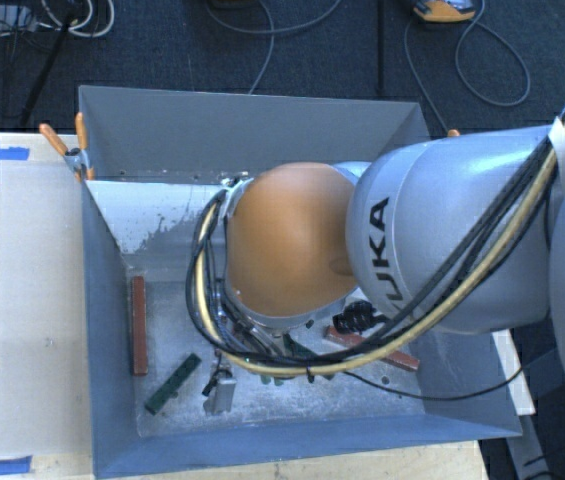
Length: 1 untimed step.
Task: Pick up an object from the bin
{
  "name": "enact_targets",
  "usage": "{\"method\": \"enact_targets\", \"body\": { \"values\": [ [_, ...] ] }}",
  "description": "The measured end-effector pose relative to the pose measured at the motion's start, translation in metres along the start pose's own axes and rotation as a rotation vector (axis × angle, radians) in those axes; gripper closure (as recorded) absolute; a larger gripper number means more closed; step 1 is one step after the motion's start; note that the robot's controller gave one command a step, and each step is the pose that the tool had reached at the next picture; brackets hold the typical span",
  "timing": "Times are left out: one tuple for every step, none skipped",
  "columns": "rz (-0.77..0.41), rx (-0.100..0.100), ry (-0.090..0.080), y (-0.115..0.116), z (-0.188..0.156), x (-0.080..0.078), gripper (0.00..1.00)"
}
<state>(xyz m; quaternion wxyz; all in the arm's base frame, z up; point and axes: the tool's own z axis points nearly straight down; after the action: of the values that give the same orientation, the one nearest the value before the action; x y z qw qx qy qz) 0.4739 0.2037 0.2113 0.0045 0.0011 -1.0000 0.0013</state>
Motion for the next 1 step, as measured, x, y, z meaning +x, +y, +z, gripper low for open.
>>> {"method": "enact_targets", "body": {
  "values": [
    [-0.481,-0.001,-0.007,0.0413,0.1431,-0.0244,0.0]
  ]
}}
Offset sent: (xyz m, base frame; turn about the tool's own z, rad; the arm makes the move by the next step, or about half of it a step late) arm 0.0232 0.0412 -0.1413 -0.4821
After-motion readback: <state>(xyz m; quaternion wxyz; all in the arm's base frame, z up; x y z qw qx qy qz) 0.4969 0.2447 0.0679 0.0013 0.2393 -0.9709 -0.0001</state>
